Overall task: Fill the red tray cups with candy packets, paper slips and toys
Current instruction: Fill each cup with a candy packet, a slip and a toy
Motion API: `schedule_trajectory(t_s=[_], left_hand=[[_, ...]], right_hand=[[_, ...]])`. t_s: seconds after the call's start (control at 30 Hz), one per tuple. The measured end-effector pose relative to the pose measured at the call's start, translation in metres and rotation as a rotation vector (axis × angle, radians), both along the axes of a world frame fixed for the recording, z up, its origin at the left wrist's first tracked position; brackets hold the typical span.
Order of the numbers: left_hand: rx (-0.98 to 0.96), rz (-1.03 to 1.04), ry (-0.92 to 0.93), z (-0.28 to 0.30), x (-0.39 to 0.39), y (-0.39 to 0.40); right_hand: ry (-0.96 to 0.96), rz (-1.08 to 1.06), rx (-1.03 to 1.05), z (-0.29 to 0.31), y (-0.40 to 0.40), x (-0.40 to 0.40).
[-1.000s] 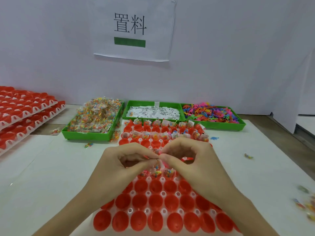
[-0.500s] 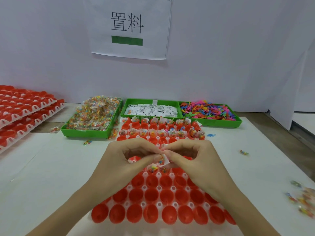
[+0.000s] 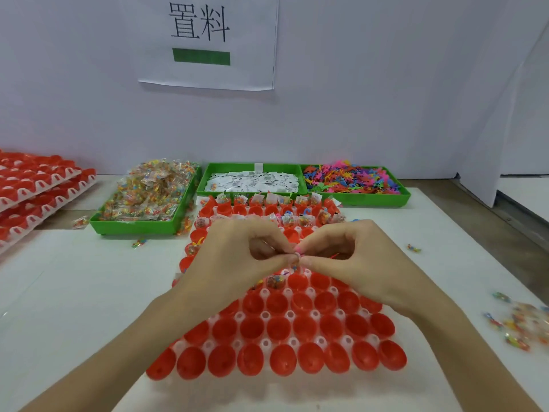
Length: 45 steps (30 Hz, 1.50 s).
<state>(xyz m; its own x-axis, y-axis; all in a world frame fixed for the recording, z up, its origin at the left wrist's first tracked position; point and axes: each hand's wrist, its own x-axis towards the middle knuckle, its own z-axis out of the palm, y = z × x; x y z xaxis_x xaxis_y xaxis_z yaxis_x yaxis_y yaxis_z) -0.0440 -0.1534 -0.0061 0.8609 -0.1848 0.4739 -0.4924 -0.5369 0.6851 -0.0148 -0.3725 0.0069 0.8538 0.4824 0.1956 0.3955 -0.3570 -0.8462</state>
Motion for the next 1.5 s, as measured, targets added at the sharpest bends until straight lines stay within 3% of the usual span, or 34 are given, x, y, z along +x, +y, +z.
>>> schedule_trajectory(t_s=[0.23,0.43,0.73,1.0,1.2,1.33,1.5], left_hand=[[0.345,-0.017,-0.046,-0.002,0.003,-0.014],[0.416,-0.011,-0.057,-0.007,0.005,-0.013],[0.522,-0.079,-0.127,-0.011,0.008,-0.012],[0.538,-0.191,-0.035,-0.007,0.009,-0.001],[0.352,-0.199,0.078,0.023,0.007,0.023],[0.283,0.066,0.063,0.036,0.02,0.079],[0.543,0.528,0.15,0.005,0.034,0.159]], right_hand=[[0.004,-0.001,-0.175,-0.008,-0.003,0.004],[-0.12,-0.055,-0.229,-0.016,0.007,0.0],[-0.133,-0.117,-0.327,-0.019,0.009,-0.001],[-0.158,-0.128,-0.328,-0.02,0.01,-0.001],[-0.104,-0.184,-0.149,-0.014,0.002,0.004],[-0.119,-0.281,-0.042,-0.009,-0.002,0.009],[-0.123,-0.383,0.063,-0.008,-0.006,0.013]])
